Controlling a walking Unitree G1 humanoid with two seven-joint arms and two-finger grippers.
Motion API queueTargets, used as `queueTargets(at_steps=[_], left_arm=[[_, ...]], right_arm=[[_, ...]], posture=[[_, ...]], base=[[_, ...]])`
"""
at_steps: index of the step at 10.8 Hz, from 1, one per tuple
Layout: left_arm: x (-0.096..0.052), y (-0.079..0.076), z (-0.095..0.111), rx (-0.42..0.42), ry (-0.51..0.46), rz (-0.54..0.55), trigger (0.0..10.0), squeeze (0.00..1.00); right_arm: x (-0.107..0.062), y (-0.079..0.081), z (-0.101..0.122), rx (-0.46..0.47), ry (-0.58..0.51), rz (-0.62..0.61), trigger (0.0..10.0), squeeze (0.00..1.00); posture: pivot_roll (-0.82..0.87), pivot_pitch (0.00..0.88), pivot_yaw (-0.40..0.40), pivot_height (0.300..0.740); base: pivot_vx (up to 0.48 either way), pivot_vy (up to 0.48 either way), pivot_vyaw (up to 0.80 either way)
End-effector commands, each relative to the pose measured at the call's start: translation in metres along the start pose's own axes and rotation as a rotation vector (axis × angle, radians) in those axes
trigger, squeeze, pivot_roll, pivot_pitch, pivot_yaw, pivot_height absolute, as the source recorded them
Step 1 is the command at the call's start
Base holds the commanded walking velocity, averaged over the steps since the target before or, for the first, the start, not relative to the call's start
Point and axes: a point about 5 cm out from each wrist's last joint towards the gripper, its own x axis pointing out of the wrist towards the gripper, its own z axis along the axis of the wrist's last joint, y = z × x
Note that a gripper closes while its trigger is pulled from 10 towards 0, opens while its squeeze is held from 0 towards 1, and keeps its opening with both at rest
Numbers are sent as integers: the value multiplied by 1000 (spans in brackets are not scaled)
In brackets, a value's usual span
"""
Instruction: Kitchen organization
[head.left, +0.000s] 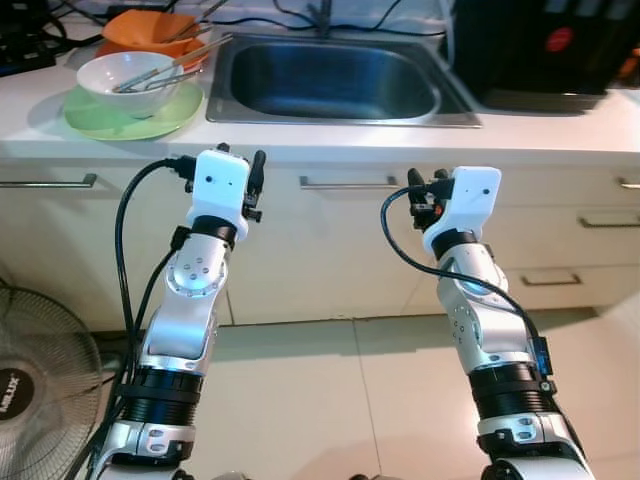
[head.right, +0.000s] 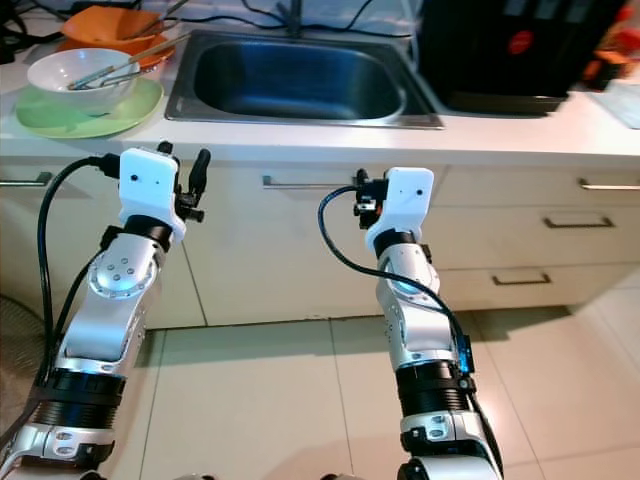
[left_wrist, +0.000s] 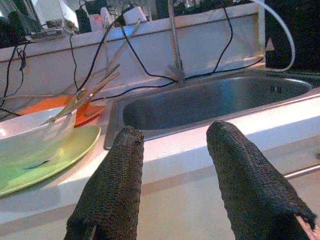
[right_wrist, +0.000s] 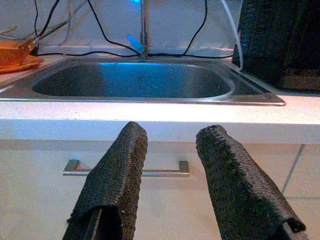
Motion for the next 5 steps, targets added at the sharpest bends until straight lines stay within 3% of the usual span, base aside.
queueTargets(at_steps=[1,5], left_arm=[[2,-2,3,-2,-1,-17,10000,0],[3,-2,3,0,-1,-18,10000,0]], right_arm=[[2,-2,4,8,-18,-12,10000,0],[2,-1,4,6,-24,-11,10000,0]], posture=[[-41,43,-55,740],[-43,43,-54,740]], base=[[296,0,0],[297,0,0]])
